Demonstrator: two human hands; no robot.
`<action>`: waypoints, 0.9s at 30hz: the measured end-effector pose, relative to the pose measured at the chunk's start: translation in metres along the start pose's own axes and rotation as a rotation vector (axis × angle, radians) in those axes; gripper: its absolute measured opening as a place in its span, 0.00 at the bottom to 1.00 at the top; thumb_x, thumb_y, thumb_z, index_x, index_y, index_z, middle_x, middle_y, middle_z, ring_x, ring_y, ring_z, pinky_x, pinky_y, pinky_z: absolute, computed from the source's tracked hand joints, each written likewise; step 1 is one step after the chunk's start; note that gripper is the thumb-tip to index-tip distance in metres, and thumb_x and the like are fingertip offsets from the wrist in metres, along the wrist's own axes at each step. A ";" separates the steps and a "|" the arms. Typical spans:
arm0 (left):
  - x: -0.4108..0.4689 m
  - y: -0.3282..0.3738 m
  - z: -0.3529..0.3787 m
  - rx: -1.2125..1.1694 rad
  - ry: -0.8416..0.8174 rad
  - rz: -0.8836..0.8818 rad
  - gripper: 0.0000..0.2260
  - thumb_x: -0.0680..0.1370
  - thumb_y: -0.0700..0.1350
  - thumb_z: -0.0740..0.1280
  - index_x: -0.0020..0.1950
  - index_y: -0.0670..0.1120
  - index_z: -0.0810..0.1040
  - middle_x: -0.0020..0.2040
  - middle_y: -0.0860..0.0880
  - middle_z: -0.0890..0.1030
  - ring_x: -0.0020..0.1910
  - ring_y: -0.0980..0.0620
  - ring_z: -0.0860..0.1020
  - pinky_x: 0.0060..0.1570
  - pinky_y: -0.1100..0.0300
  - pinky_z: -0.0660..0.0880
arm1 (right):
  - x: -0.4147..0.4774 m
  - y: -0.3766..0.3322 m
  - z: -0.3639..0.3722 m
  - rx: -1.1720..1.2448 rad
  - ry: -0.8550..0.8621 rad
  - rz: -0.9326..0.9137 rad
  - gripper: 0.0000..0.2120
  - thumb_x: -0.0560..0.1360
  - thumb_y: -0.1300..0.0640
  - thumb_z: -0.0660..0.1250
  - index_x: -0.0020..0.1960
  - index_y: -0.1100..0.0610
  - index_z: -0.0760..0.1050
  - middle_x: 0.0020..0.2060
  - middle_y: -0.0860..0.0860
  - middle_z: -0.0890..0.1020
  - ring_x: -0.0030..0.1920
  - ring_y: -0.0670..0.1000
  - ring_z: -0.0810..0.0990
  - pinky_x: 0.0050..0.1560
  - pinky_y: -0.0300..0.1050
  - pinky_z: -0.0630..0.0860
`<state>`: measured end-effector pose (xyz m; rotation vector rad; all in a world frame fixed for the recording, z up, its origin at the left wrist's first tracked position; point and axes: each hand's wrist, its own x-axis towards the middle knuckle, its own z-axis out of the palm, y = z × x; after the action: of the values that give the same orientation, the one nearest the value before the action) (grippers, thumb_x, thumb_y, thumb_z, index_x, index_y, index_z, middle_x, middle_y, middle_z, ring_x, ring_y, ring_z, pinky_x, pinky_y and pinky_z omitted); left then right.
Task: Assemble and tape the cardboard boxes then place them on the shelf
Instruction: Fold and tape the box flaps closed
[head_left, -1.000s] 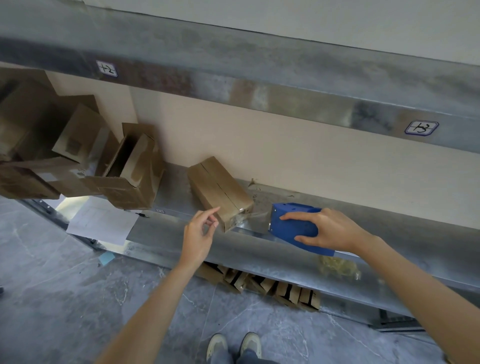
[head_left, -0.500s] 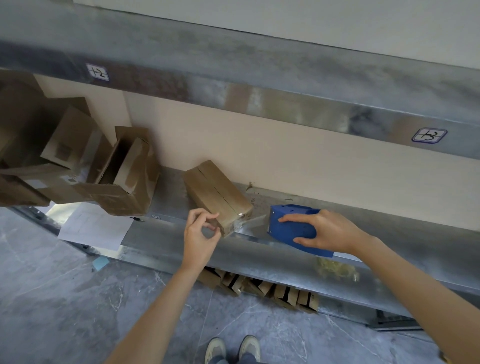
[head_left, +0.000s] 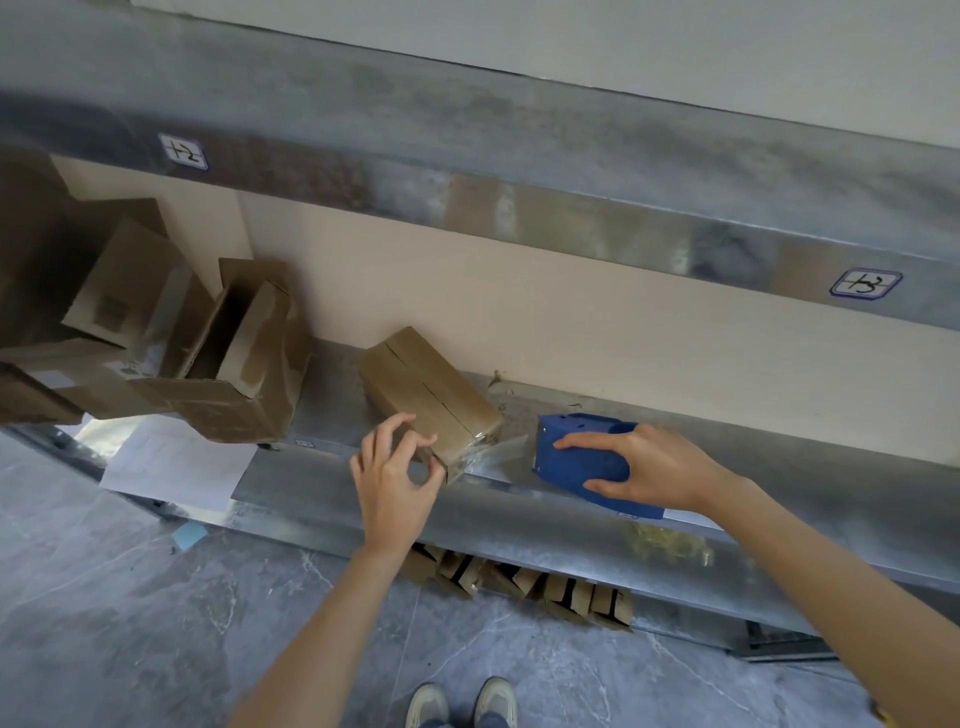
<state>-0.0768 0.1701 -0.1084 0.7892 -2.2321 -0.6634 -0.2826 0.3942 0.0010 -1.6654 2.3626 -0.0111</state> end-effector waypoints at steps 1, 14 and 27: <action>0.002 -0.001 0.000 -0.007 0.002 0.032 0.11 0.67 0.37 0.75 0.44 0.49 0.79 0.62 0.53 0.78 0.66 0.50 0.73 0.56 0.51 0.67 | 0.000 0.000 0.000 0.000 0.001 0.001 0.26 0.77 0.42 0.65 0.72 0.31 0.60 0.21 0.48 0.67 0.23 0.48 0.65 0.26 0.35 0.60; 0.017 -0.008 0.002 0.087 -0.038 0.064 0.09 0.72 0.36 0.71 0.50 0.47 0.81 0.55 0.50 0.84 0.62 0.53 0.79 0.61 0.46 0.69 | 0.001 -0.003 -0.001 -0.014 0.002 0.022 0.26 0.77 0.43 0.65 0.72 0.31 0.61 0.21 0.48 0.65 0.23 0.48 0.65 0.26 0.36 0.60; 0.008 -0.013 0.007 0.115 -0.137 0.088 0.26 0.64 0.40 0.75 0.61 0.50 0.75 0.64 0.50 0.76 0.68 0.51 0.73 0.62 0.47 0.67 | -0.001 -0.005 0.002 -0.031 -0.002 0.035 0.26 0.77 0.42 0.64 0.72 0.31 0.60 0.22 0.48 0.68 0.23 0.48 0.64 0.26 0.36 0.59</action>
<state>-0.0824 0.1571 -0.1177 0.7156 -2.4323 -0.5655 -0.2771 0.3935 -0.0004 -1.6366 2.4018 0.0340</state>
